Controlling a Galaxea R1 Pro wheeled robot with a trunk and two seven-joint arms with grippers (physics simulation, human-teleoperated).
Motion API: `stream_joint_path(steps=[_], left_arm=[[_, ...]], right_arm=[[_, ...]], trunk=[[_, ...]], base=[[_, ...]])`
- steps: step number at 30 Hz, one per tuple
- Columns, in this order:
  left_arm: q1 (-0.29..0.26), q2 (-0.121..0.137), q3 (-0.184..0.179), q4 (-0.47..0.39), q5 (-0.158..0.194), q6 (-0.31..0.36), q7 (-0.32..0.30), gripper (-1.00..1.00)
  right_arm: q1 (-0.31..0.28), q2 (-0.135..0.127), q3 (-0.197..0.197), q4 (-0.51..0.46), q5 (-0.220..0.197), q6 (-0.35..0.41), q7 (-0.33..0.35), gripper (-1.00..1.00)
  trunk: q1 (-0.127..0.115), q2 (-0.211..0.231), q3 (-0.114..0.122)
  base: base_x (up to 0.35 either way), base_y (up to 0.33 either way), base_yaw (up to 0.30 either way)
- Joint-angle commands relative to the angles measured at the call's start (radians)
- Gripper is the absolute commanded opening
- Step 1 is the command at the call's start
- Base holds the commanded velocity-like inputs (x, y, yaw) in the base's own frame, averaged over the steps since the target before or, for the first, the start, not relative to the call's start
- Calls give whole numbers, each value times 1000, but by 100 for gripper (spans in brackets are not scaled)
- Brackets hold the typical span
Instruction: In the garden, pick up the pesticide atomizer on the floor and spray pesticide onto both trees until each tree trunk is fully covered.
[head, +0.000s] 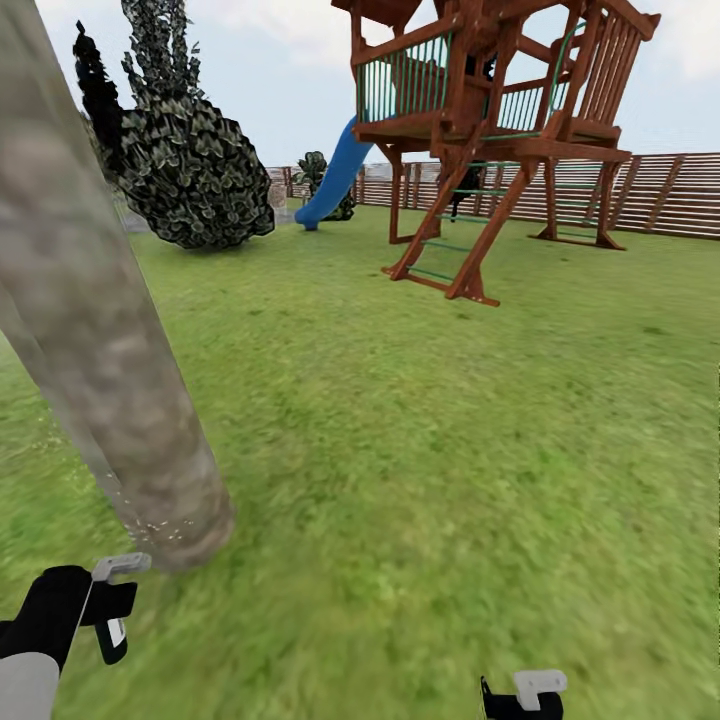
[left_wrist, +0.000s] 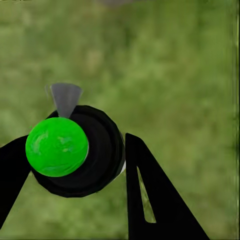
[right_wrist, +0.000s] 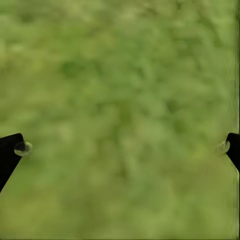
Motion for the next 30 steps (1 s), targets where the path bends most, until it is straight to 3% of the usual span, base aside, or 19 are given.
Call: stream_joint_path(steps=[1,5,23,30], left_arm=[[0,0,0,0,0,0,0,-100],[0,-1,0,0,0,0,0,-100],[0,1,1,0,1,-1,1,-100],[0,1,2,0,1,-2,1,-100]], right_arm=[[0,0,0,0,0,0,0,100],[0,0,0,0,0,1,0,100],[0,0,0,0,0,1,0,100],[0,-2,0,-1,0,1,0,100]], trunk=[[0,0,0],[0,0,0],[0,0,0],[0,0,0]], base=[[94,-267,1],[86,-268,95],[104,-270,270],[160,-262,17]])
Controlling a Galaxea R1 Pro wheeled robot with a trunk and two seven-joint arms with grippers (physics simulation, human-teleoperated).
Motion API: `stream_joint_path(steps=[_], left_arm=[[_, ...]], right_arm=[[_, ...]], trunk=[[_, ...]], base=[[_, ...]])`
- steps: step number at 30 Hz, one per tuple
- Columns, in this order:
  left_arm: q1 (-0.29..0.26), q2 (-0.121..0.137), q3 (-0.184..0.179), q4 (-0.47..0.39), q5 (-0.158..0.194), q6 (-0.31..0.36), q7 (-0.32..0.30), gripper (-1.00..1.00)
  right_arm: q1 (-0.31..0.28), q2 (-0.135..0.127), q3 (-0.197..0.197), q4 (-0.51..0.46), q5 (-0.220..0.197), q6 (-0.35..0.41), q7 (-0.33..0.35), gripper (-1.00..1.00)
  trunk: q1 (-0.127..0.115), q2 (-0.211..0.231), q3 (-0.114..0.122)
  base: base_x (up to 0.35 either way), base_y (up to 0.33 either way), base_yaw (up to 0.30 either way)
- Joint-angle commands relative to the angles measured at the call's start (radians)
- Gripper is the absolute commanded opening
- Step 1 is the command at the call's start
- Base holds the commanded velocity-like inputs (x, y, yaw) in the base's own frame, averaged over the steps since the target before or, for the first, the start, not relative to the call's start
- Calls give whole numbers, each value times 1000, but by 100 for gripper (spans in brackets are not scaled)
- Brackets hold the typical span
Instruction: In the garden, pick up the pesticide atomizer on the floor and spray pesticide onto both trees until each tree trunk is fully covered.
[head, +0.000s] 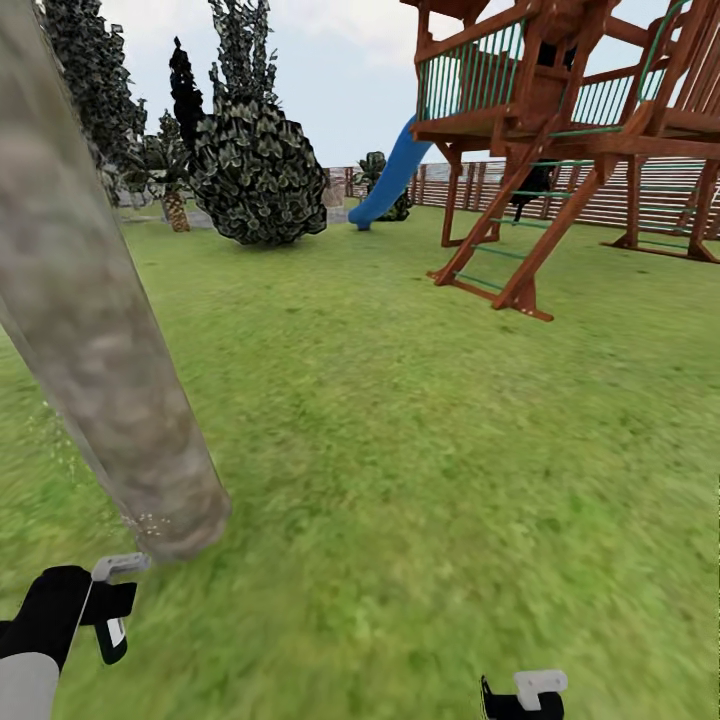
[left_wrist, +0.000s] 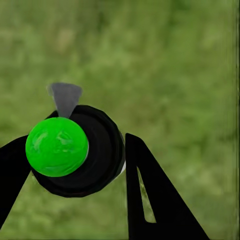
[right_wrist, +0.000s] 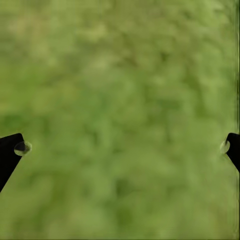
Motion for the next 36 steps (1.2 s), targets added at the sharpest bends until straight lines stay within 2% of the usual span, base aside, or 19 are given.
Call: stream_joint_path(steps=[1,8,13,16,19,20,22,23,24,25,26,27,29,31,34,36], left_arm=[[0,0,0,0,-1,0,0,-100],[0,0,0,0,0,-1,0,-100],[2,1,4,-1,0,-3,-1,-100],[-9,-11,-2,0,0,-5,-2,-100],[-55,-41,-5,0,-2,-9,-4,-100],[-73,-37,-6,0,-3,-9,-5,-100],[-101,-13,-6,1,-6,-6,-9,-100],[-111,23,-6,1,-6,-4,-32,-100],[-117,45,-7,1,-7,-6,-92,-100],[-119,42,-18,0,-8,-6,-137,-100],[-122,31,-71,-1,-8,-1,-159,-100],[-128,21,-144,-1,-4,2,-169,-100],[-141,25,-209,-1,-1,6,-175,-100],[-154,46,-216,0,-2,7,-176,-100],[-161,107,-217,1,1,8,-190,-100],[-163,101,-217,1,1,10,-196,-100]], right_arm=[[0,0,0,0,0,0,0,100],[0,3,0,1,0,-1,2,100],[0,2,0,0,-1,-1,1,100],[0,1,-1,-1,-1,0,1,100],[0,1,-1,-1,-1,-1,0,100],[0,1,-1,-1,0,0,0,100],[0,1,-1,-1,0,0,0,100],[0,1,-1,-1,0,0,0,100],[0,0,-1,-1,0,0,0,100],[0,0,-1,-1,0,0,0,100],[0,0,-1,0,0,0,0,100],[0,0,-1,0,0,0,0,100],[0,0,-1,0,0,0,-1,100],[0,0,-1,1,0,1,-1,100],[0,0,-1,1,0,1,-1,100],[0,0,-1,1,0,1,0,100]], trunk=[[0,0,0],[0,0,0],[0,0,0],[0,0,0],[0,0,0],[0,0,0],[0,0,0],[0,0,0],[0,0,0],[0,0,0],[0,0,0],[0,0,0],[0,0,0],[0,0,0],[0,0,0],[0,0,0]], base=[[164,-261,0],[121,-218,197],[24,-26,260],[0,0,25],[0,0,2],[0,0,0],[0,0,0],[0,0,0],[0,0,0],[0,0,0],[0,0,0],[0,0,0],[0,0,0],[0,0,0],[0,0,0],[0,0,0]])
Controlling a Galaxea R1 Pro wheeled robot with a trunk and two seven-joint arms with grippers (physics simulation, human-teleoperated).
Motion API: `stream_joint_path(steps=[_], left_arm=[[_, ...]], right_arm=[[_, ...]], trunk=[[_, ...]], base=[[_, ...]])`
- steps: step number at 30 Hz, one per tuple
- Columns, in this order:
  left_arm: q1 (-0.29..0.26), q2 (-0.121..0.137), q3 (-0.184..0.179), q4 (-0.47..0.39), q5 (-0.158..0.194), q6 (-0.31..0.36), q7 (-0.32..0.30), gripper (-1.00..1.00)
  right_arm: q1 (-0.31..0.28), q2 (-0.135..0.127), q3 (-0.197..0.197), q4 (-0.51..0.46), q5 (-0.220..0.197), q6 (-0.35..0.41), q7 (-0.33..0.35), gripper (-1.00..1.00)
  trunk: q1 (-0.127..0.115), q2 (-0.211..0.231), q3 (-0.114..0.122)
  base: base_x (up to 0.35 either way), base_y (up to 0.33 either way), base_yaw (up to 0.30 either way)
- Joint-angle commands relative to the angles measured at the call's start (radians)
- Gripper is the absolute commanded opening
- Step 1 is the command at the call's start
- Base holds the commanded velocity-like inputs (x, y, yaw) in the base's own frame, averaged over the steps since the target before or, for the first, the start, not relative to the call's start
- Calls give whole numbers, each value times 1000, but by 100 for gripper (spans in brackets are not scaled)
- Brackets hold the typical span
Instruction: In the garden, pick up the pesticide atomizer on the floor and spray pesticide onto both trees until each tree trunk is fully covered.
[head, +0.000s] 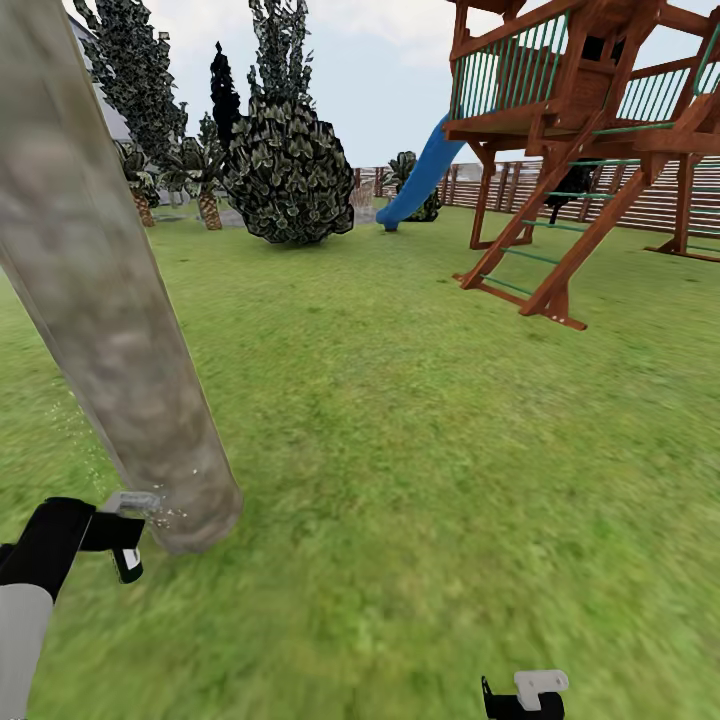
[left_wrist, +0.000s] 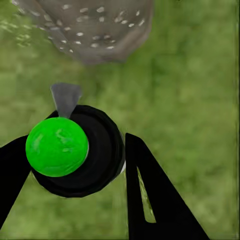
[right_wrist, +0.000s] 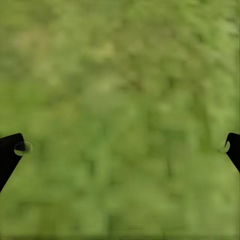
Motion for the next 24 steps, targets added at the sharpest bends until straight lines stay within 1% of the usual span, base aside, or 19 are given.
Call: stream_joint_path(steps=[1,3,4,5,7,8,9,11,12,13,15,17,18,19,20,21,22,23,24], left_arm=[[-4,-18,-2,0,-3,-1,-2,-100],[-12,-48,-6,0,-2,1,-5,-100],[-13,-44,-4,-1,-3,1,-6,-100],[-15,-34,-2,0,-4,0,-7,-100],[-15,11,0,5,-2,0,-20,-100],[-10,26,-1,3,-4,-1,-61,-100],[-12,26,-5,1,-5,0,-86,-100],[-20,17,-8,-2,-5,18,-100,-100],[-37,7,-9,-8,-5,44,-102,-100],[-63,3,-9,-15,-5,73,-106,-100],[-74,13,-8,-29,-7,84,-108,-100],[-69,42,-3,-38,-4,87,-108,-100],[-66,46,-8,-42,-5,87,-108,-100],[-74,41,-9,-45,-5,88,-108,-100],[-79,25,-10,-64,-5,89,-107,-100],[-79,23,-10,-75,-5,89,-107,-100],[-79,22,-10,-96,-5,93,-107,-100],[-79,31,-10,-125,-6,111,-107,-100],[-83,37,-10,-133,-6,122,-108,-100]], right_arm=[[0,0,0,0,0,0,0,100],[0,0,0,0,0,0,0,100],[0,0,0,0,0,0,-1,100],[0,0,0,0,0,0,0,100],[0,0,0,0,0,0,0,100],[0,0,1,0,0,0,-1,100],[0,0,0,0,0,0,-1,100],[0,0,1,0,0,0,0,100],[0,0,1,0,0,0,0,100],[0,0,1,0,0,0,0,100],[0,0,1,0,0,0,0,100],[0,0,1,0,0,0,0,100],[0,0,1,0,0,0,0,100],[0,0,1,0,0,0,0,100],[0,0,1,0,0,0,0,100],[0,0,1,0,0,0,0,100],[0,0,1,0,0,0,0,100],[0,0,0,0,0,0,0,100],[0,0,0,0,0,0,0,100]], trunk=[[0,0,0],[0,0,0],[0,0,0],[0,0,0],[0,0,0],[0,0,0],[0,0,0],[0,0,0],[0,0,0],[0,0,0],[0,0,0],[0,0,0],[0,0,0],[0,0,0],[0,0,0],[0,0,0],[0,0,0],[0,0,0],[0,0,0]], base=[[0,0,0],[0,0,0],[0,0,0],[0,0,0],[0,0,0],[0,0,0],[0,0,0],[0,0,0],[0,0,0],[0,0,0],[0,0,0],[0,0,0],[0,0,0],[-62,0,0],[-168,0,0],[-108,0,0],[-55,0,0],[-18,0,0],[-9,0,0]])
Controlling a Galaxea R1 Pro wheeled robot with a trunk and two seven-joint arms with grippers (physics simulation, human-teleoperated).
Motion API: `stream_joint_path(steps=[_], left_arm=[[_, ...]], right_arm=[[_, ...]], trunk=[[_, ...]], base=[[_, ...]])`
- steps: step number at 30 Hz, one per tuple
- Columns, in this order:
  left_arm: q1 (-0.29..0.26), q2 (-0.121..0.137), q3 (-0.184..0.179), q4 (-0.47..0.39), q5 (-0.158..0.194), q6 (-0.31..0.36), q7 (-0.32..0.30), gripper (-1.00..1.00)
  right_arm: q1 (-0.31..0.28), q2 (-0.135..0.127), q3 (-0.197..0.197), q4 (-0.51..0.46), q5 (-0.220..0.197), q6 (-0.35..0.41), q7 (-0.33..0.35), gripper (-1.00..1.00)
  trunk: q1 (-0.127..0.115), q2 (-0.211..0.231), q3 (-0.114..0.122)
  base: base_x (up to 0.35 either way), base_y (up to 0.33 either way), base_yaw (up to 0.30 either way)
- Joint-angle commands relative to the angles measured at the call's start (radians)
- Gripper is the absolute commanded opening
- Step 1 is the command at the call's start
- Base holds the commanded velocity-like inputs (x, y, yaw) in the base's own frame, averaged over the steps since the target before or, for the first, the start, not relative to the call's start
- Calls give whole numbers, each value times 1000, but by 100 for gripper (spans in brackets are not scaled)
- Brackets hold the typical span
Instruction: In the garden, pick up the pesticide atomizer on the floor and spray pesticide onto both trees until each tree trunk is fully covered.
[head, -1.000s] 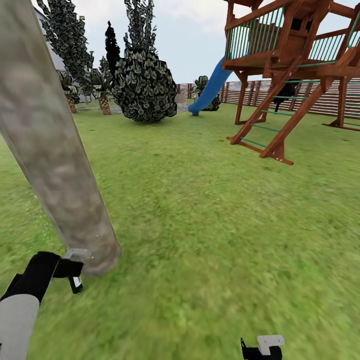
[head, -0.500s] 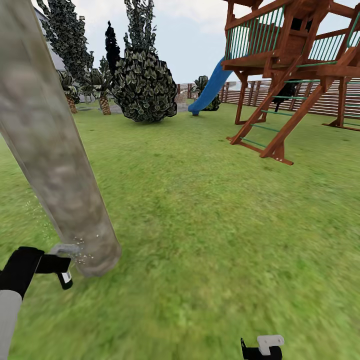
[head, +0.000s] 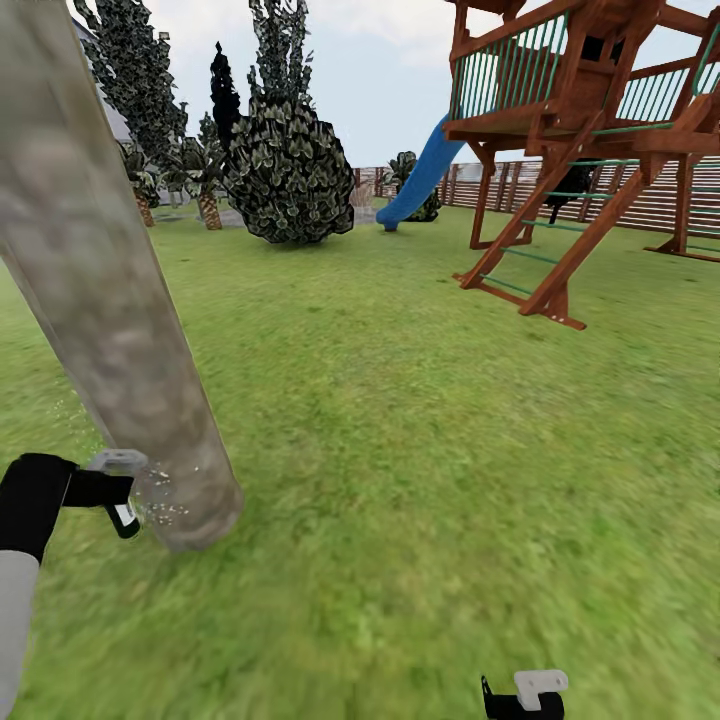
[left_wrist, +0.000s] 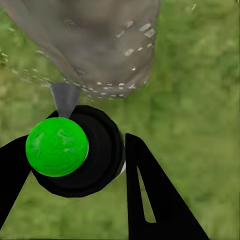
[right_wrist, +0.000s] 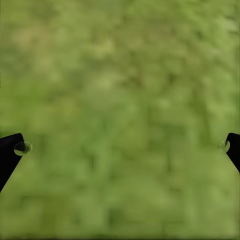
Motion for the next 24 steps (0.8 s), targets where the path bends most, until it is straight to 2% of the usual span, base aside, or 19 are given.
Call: stream_joint_path(steps=[1,3,5,6,7,8,10,13,21,24], left_arm=[[-7,6,0,-4,3,8,-1,-100],[-8,5,-1,-6,2,14,-1,-100],[-17,-38,-11,-19,3,19,-1,-100],[-21,-50,-15,-33,3,33,-1,-100],[-28,-59,-20,-78,3,91,-2,-100],[-32,-56,-22,-111,4,129,-13,-100],[-30,-2,-23,-128,-5,152,-141,-100],[-26,4,-24,-128,-9,151,-148,-100],[-21,11,-16,-130,-13,151,-144,-100],[-18,9,-25,-129,-14,149,-143,-100]], right_arm=[[0,0,0,0,0,0,0,100],[0,0,0,0,0,0,0,100],[0,0,0,0,0,0,0,100],[0,0,0,0,0,0,0,100],[0,0,0,0,0,0,0,100],[0,0,0,0,0,0,0,100],[0,0,0,0,0,0,-1,100],[0,0,0,0,0,0,-1,100],[0,0,0,0,0,0,-2,100],[0,0,0,0,0,0,-2,100]], trunk=[[0,0,0],[0,0,0],[0,0,0],[0,0,0],[0,0,0],[0,0,0],[0,0,0],[0,0,0],[0,0,0],[0,0,0]], base=[[-5,0,0],[-2,0,0],[0,0,0],[0,0,0],[0,0,0],[0,0,0],[0,0,0],[0,0,140],[0,0,272],[0,0,277]])
